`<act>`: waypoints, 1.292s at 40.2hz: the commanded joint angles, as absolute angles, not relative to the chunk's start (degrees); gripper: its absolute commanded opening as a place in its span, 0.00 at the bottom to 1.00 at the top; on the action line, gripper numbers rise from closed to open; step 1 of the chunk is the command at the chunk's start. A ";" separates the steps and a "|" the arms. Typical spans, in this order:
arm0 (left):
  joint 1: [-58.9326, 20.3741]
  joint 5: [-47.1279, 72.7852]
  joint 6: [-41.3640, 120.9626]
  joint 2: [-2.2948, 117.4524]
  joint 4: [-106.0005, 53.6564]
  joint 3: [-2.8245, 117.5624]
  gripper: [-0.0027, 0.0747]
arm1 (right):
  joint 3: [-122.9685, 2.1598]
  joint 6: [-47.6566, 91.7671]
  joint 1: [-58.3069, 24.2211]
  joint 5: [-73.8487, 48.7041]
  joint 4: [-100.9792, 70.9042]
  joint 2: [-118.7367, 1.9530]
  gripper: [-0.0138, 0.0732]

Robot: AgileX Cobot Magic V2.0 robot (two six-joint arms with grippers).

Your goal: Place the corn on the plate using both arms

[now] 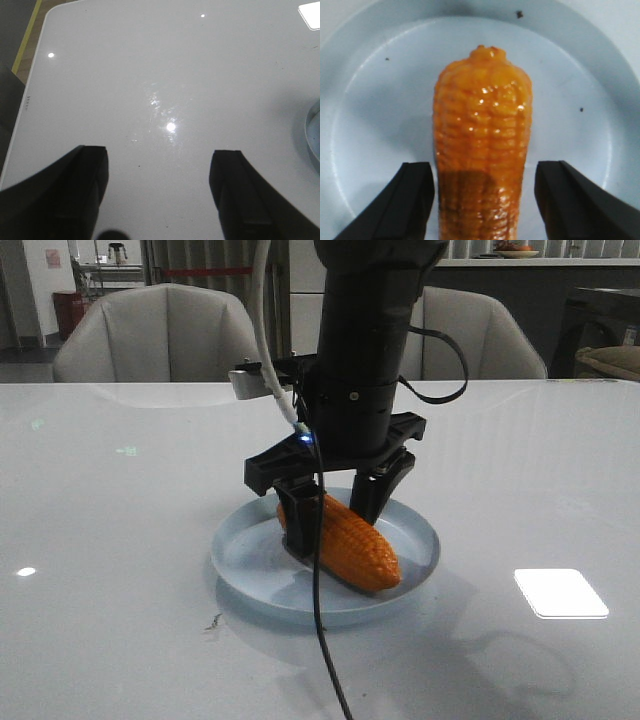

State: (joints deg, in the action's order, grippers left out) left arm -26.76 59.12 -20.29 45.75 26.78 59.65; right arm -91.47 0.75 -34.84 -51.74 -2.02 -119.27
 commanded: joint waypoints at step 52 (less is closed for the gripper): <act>-27.16 53.77 -20.83 45.58 30.62 61.09 0.67 | -59.12 -1.95 1.61 -55.53 1.61 -46.60 0.78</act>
State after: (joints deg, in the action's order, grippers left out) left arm -26.76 57.71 -20.29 45.75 28.44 59.65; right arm -61.88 -2.40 1.21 -60.50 1.51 -50.33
